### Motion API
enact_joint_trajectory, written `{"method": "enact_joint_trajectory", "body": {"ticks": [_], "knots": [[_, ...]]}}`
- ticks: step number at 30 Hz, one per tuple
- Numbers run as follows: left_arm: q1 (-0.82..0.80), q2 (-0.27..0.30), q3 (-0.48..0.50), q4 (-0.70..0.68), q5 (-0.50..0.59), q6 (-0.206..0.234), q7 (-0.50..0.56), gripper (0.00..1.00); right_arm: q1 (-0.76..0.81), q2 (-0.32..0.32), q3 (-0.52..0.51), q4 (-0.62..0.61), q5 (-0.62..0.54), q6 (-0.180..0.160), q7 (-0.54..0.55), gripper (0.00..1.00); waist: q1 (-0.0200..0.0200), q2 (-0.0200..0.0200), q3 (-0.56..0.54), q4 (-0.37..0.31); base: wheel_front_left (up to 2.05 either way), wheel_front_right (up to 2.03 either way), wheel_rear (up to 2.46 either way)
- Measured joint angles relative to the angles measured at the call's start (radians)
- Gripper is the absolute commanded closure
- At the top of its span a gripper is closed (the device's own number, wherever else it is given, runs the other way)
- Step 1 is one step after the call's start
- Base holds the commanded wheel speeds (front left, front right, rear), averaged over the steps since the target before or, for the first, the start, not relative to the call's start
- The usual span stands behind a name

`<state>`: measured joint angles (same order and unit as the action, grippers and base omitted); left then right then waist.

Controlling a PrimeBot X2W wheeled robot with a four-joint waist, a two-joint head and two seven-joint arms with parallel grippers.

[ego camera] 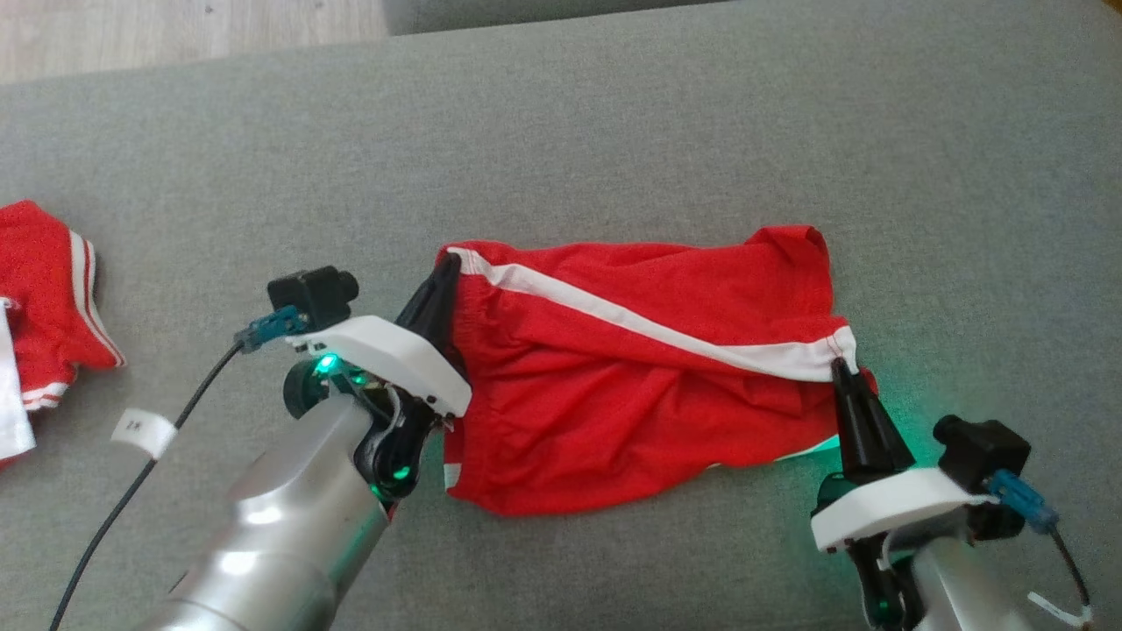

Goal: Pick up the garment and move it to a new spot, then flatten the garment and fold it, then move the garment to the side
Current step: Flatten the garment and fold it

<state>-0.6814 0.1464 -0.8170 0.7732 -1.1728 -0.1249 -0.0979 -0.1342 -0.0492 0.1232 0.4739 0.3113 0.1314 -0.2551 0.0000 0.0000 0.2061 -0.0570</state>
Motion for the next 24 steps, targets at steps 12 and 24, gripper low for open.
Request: {"method": "enact_joint_trajectory", "body": {"ticks": [12, 24], "knots": [[-0.061, 0.116, 0.005, -0.126, -0.025, 0.000, -0.117, 1.00, -0.129, -0.029, -0.001, -0.163, 0.076, 0.000, 0.000, 1.00, -0.0001, 0.0000, -0.102, 0.020, 0.00, 0.00, 0.00], [-0.193, 0.209, 0.036, -0.289, 0.019, 0.016, -0.135, 1.00, -0.379, -0.157, 0.029, -0.188, 0.194, 0.000, 0.000, 1.00, -0.0002, 0.0000, -0.213, 0.052, 0.00, 0.00, 0.00]]}}
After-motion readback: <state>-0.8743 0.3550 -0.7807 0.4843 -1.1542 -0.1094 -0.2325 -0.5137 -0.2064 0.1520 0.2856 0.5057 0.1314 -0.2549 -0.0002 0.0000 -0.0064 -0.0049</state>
